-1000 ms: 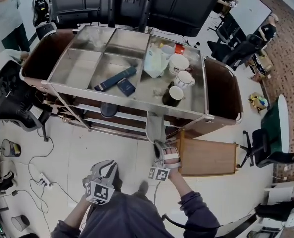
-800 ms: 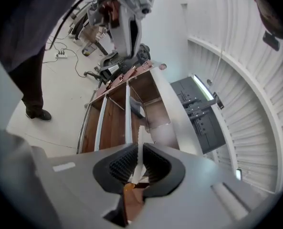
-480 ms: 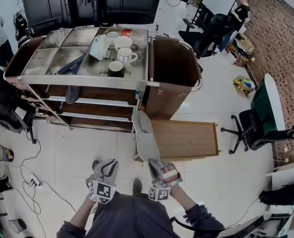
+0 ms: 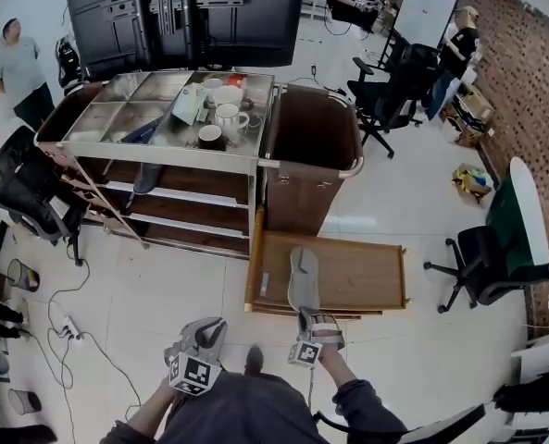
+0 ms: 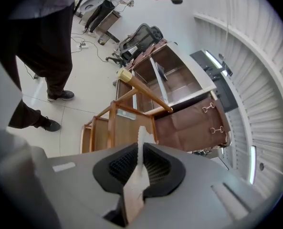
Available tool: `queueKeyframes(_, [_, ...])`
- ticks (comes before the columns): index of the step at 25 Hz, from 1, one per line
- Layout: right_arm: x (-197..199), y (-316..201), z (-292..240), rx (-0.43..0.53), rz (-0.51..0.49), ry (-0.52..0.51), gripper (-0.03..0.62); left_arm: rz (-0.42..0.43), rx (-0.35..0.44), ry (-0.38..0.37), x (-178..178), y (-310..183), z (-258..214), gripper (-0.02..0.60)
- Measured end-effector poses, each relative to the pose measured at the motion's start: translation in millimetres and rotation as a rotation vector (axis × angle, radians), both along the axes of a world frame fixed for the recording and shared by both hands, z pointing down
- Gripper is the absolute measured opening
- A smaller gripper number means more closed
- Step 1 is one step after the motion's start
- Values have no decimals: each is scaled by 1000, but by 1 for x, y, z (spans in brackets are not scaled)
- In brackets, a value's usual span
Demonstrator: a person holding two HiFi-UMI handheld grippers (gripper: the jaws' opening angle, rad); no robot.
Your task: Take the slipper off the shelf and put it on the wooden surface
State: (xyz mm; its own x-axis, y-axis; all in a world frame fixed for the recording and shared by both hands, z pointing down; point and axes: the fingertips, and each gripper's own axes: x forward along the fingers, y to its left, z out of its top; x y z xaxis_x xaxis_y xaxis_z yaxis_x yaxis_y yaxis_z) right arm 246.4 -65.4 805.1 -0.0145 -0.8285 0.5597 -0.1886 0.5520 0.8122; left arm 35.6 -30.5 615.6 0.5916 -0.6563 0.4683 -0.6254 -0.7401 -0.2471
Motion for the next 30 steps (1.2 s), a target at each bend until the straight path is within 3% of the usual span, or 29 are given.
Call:
queueKeyframes(4, [-3, -17, 43, -96, -14, -15, 40, -51, 25, -28, -7, -1, -9, 48])
queueKeyframes(7, [-3, -17, 86, -213, -35, 36, 57, -89, 28, -36, -15, 1, -10, 48])
queueKeyframes(10, [-5, -11, 108, -338, 5, 50, 85, -120, 28, -38, -24, 2, -10, 48])
queueKeyframes(13, [-8, -9, 105, -420, 73, -34, 119, -143, 22, -27, -30, 1, -9, 47])
queueKeyframes(14, [-9, -8, 106, -450, 94, -65, 165, -143, 19, -24, -30, 1, -7, 47])
queueKeyframes(17, [-13, -5, 95, -493, 161, -173, 190, -125, 13, -19, -24, 1, -2, 48])
queueKeyframes(20, [-21, -7, 49, -407, 183, -279, 188, -101, 15, -6, -15, -4, -2, 48])
queueKeyframes(25, [-23, -2, -56, -138, 211, -447, 2, -45, 25, 20, 6, -12, -2, 45])
queueKeyframes(30, [-19, 24, -135, -28, 296, -623, 2, 15, 9, 56, 31, -11, 0, 17])
